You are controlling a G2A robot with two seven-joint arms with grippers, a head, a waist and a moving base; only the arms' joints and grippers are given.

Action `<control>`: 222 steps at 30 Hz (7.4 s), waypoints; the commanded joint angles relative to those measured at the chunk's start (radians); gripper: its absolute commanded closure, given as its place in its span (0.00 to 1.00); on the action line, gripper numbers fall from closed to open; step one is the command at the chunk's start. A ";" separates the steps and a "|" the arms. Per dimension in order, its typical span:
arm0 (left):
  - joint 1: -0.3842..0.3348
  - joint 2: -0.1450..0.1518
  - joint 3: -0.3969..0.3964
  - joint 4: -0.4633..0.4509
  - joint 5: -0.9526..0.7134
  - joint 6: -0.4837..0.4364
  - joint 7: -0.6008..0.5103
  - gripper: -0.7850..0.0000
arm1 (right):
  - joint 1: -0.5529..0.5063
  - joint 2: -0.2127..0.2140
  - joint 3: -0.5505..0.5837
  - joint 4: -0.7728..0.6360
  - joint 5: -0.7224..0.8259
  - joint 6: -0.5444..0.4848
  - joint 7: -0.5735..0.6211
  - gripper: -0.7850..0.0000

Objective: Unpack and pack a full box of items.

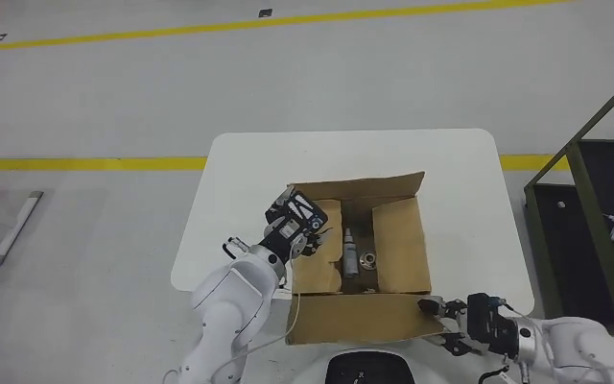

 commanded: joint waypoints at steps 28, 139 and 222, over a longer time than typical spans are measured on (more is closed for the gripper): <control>0.002 0.012 0.009 0.008 0.017 0.042 0.013 0.00 | -0.034 0.088 0.060 0.029 0.350 0.096 -0.228 1.00; 0.025 0.021 0.015 0.002 0.022 0.121 0.041 0.00 | 0.371 -0.051 -0.160 0.346 0.121 0.645 -0.310 1.00; -0.102 -0.008 0.182 0.183 0.051 0.183 -0.082 0.00 | 0.462 -0.072 -0.162 0.308 0.072 0.360 -0.158 1.00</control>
